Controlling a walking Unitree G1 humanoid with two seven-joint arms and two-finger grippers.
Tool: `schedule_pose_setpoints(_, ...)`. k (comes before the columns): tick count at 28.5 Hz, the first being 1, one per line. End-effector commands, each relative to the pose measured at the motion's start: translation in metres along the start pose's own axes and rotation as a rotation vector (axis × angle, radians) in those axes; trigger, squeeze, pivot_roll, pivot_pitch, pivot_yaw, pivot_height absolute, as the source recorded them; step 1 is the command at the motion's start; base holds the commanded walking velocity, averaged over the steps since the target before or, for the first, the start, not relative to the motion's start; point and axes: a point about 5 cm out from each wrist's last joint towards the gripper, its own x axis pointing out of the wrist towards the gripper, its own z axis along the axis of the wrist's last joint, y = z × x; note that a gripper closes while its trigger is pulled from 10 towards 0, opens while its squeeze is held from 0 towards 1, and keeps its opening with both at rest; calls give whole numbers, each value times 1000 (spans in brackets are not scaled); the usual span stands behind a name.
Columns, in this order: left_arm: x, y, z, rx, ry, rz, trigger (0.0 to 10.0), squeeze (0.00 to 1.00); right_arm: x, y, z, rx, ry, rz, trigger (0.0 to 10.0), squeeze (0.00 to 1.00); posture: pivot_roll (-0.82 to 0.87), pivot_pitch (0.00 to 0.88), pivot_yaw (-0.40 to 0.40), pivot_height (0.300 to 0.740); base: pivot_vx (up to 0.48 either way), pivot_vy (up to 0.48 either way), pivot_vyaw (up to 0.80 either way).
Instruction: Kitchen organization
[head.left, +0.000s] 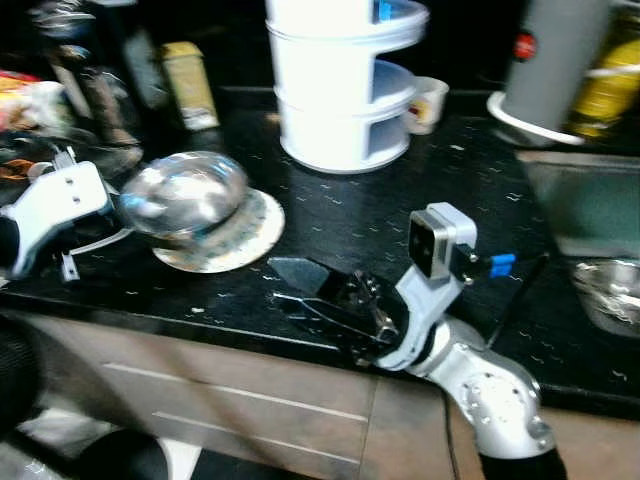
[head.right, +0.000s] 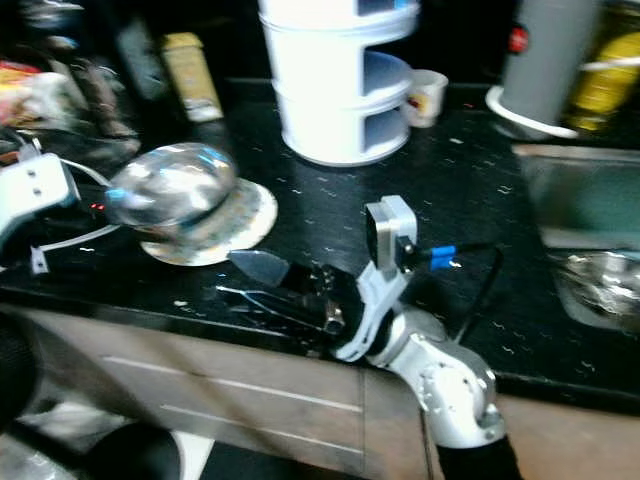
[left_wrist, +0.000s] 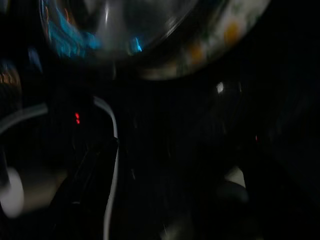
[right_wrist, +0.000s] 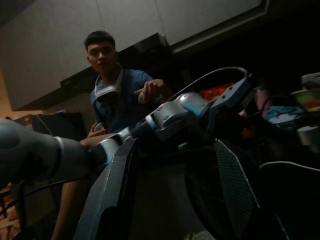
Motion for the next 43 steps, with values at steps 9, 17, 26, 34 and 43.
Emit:
schedule_pose_setpoints(9,3,9,11,71,-45,77,10000,0,7,-7,0,-12,-1,-58,10000,0,69,0,35,740,0,0,0)
schedule_pose_setpoints(17,5,27,31,136,-173,222,10000,0,8,-16,0,-2,9,-132,10000,0,66,0,35,740,0,0,0)
schedule_pose_setpoints(26,27,29,30,87,-253,203,10000,0,8,-18,2,-16,28,-154,10000,0,57,0,29,740,0,0,0)
schedule_pose_setpoints(34,67,6,51,110,-290,-126,10000,0,7,-14,7,-28,40,-178,10000,0,22,0,30,740,0,0,0)
schedule_pose_setpoints(43,71,5,42,148,-152,-201,10000,0,5,-11,7,-26,53,-196,10000,0,14,4,33,740,0,0,0)
